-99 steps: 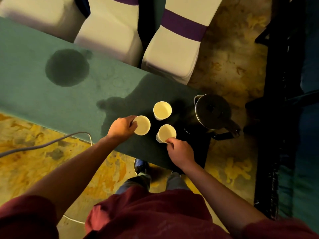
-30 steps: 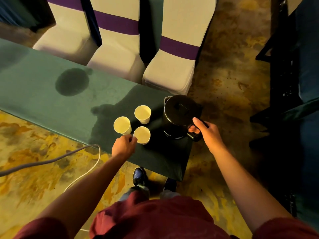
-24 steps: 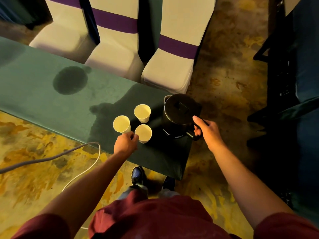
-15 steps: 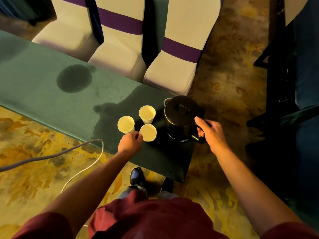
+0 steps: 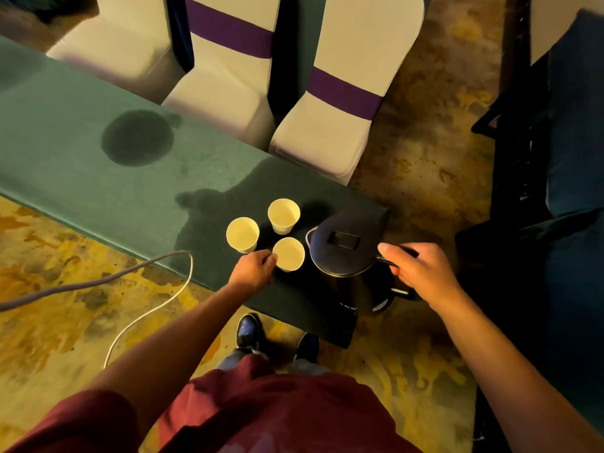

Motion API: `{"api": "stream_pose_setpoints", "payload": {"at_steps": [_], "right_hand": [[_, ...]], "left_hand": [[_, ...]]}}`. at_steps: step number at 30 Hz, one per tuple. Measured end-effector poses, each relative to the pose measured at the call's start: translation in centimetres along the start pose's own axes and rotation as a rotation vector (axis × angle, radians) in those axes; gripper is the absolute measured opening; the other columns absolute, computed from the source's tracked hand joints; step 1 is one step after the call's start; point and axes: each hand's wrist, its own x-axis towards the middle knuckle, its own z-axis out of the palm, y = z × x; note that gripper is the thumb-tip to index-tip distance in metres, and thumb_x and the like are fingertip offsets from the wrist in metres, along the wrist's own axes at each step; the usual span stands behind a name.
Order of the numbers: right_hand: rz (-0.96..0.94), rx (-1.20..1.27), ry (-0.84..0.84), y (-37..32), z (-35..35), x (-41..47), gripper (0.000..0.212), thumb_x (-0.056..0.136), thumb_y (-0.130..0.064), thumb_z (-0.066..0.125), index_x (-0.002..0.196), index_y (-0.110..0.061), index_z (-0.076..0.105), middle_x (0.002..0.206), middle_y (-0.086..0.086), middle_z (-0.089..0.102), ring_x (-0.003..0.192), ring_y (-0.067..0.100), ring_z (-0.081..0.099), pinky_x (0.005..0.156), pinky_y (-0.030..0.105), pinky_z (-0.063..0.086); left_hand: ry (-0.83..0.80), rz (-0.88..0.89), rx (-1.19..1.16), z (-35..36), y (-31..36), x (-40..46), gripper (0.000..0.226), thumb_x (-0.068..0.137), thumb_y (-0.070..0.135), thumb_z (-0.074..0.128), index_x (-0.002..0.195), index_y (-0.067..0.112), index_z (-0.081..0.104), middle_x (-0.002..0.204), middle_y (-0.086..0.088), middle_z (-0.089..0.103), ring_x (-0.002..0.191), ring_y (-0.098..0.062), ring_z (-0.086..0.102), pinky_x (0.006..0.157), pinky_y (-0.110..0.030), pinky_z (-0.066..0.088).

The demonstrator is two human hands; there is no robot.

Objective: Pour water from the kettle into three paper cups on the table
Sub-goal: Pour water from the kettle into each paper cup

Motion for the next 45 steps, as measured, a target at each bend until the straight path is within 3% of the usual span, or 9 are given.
{"api": "stream_pose_setpoints", "payload": {"at_steps": [10,17,23,31,36,45], "right_hand": [[0.036,-0.257,-0.004,-2.1,0.7,-1.3,0.046,0.091,-0.043,0.069,0.055,-0.016,0.064,0.044,-0.011,0.057,0.043,0.002,0.052,0.053,0.027,0.039],[0.017,-0.365,-0.007,-2.8,1.8,-1.3,0.047,0.09,-0.047,0.069,0.056,-0.014,0.069,0.057,0.004,0.067,0.057,0.017,0.061,0.057,0.033,0.042],[0.053,-0.397,-0.03,-3.5,2.1,-1.7,0.048,0.091,-0.045,0.068,0.054,-0.015,0.066,0.041,-0.011,0.056,0.049,0.01,0.054,0.053,0.03,0.038],[0.079,-0.391,-0.027,-3.7,2.4,-2.2,0.048,0.092,-0.045,0.067,0.056,-0.013,0.068,0.038,-0.01,0.053,0.039,0.002,0.051,0.05,0.028,0.037],[0.097,-0.398,-0.029,-4.1,2.4,-2.4,0.048,0.093,-0.047,0.065,0.058,-0.015,0.069,0.039,-0.014,0.054,0.046,0.006,0.051,0.05,0.027,0.038],[0.095,-0.423,-0.038,-4.2,2.5,-2.4,0.05,0.093,-0.05,0.063,0.058,-0.015,0.068,0.038,-0.013,0.054,0.041,0.002,0.053,0.05,0.027,0.038]], "left_hand": [[-0.057,0.029,-0.05,0.1,0.1,0.4,0.034,0.104,0.037,0.044,0.079,0.017,0.056,0.073,-0.007,0.062,0.067,-0.02,0.061,0.075,-0.047,0.056],[-0.075,0.028,-0.063,0.0,0.1,0.3,0.035,0.105,0.037,0.043,0.079,0.018,0.056,0.071,-0.007,0.06,0.065,-0.018,0.058,0.071,-0.042,0.052],[-0.073,0.034,-0.079,-0.7,0.0,0.6,0.034,0.104,0.038,0.044,0.078,0.02,0.056,0.071,-0.005,0.06,0.066,-0.018,0.058,0.073,-0.044,0.053],[-0.093,0.039,-0.069,-0.5,0.0,0.3,0.034,0.105,0.038,0.043,0.079,0.019,0.055,0.075,-0.008,0.06,0.07,-0.022,0.059,0.078,-0.049,0.055],[-0.099,0.043,-0.053,-0.6,0.0,0.2,0.034,0.105,0.039,0.042,0.08,0.02,0.055,0.076,-0.008,0.061,0.071,-0.021,0.06,0.079,-0.048,0.055],[-0.113,0.03,-0.045,-0.6,0.0,0.4,0.032,0.105,0.04,0.041,0.085,0.02,0.057,0.078,-0.007,0.061,0.072,-0.02,0.061,0.08,-0.047,0.056]]}}
